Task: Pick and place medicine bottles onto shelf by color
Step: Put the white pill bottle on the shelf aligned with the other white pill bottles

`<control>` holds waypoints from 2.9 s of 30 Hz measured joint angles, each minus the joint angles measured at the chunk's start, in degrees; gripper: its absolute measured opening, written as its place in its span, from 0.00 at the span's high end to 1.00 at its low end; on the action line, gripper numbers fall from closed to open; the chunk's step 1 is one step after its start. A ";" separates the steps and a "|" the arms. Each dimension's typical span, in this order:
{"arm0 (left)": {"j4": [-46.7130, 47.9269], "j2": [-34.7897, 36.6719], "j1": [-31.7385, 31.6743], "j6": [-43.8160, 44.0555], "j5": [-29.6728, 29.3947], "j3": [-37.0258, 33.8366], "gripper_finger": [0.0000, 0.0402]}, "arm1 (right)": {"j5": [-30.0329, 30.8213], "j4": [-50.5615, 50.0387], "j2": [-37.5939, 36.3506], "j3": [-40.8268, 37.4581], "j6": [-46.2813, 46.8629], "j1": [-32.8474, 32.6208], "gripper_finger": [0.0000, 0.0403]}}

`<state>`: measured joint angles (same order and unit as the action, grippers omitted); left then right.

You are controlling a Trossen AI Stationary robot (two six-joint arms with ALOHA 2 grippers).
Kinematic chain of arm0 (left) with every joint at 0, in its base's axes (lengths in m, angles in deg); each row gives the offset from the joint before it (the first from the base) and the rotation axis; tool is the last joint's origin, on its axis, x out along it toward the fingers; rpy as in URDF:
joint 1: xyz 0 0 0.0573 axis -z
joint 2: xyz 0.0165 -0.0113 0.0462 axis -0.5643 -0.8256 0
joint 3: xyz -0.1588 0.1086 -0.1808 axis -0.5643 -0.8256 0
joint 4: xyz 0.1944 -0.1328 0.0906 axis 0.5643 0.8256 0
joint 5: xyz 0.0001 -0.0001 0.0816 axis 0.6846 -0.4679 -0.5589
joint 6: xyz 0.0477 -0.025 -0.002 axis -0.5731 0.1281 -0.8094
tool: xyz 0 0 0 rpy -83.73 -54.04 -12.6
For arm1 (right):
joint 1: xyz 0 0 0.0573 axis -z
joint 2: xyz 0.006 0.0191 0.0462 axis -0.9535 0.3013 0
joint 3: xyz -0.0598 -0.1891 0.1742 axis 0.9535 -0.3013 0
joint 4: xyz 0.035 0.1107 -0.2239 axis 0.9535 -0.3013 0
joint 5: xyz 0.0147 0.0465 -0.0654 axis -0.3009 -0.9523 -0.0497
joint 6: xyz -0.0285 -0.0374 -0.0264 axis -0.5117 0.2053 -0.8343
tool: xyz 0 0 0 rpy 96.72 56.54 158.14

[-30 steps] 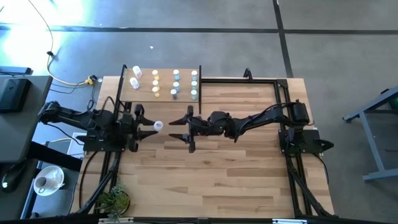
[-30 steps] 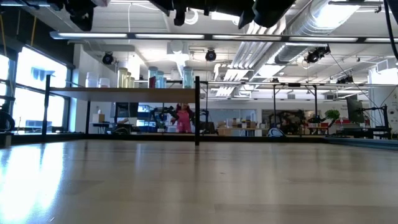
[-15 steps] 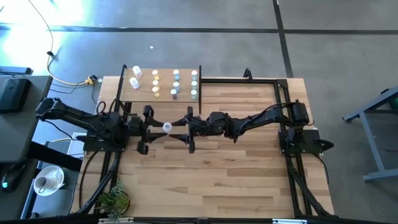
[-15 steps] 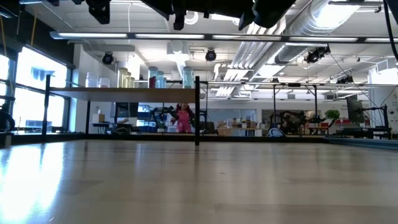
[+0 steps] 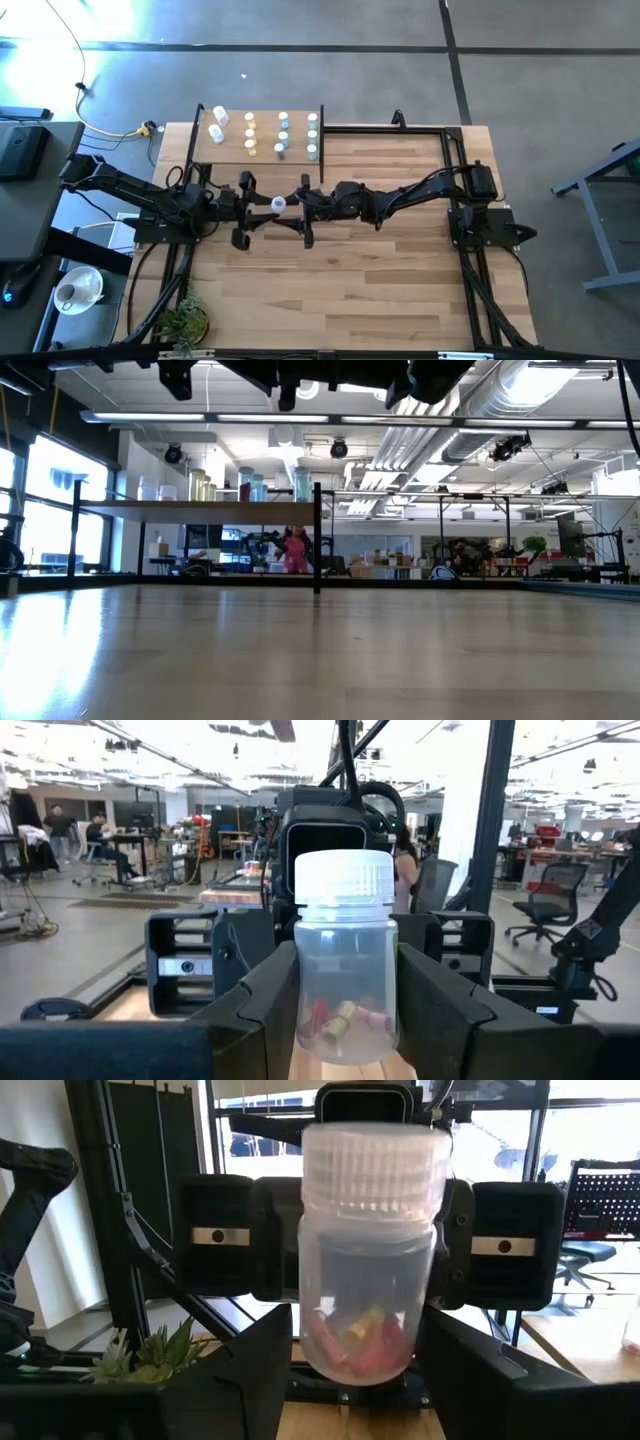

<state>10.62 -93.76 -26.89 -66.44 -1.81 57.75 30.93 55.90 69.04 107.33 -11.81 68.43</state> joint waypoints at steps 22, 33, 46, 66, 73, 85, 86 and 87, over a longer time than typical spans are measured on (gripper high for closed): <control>1.34 -0.35 -1.44 0.42 0.28 0.02 0.64 | 0.23 -1.28 -0.01 -0.02 0.12 0.02 0.67; 4.92 -0.44 -1.44 0.44 -0.96 0.02 0.50 | 0.45 -4.73 -0.06 -0.02 1.63 0.17 0.68; 16.59 6.79 -1.44 2.30 -3.00 0.02 0.44 | 0.69 -11.75 -0.08 0.00 7.78 0.20 0.68; 57.20 8.76 -1.80 9.93 -0.58 15.96 0.44 | 0.35 -29.38 -0.08 0.00 18.08 -0.15 0.68; 58.16 0.59 -5.48 12.95 12.76 18.82 0.44 | -2.31 -31.48 -0.06 0.00 17.88 -0.22 0.67; 57.46 -9.45 -8.82 13.10 15.51 22.44 0.44 | -3.82 -34.24 -0.06 0.00 18.21 -1.62 0.67; 57.49 -10.04 -9.00 13.10 16.25 22.72 0.44 | -3.80 -34.24 -0.06 0.00 17.86 -1.77 0.67; 57.51 -10.68 -9.02 13.10 16.92 23.08 0.44 | -3.77 -34.23 -0.06 0.00 17.68 -1.88 0.67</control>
<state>68.13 -104.44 -35.91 -53.34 15.11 80.82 27.16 21.68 68.98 107.33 5.86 66.55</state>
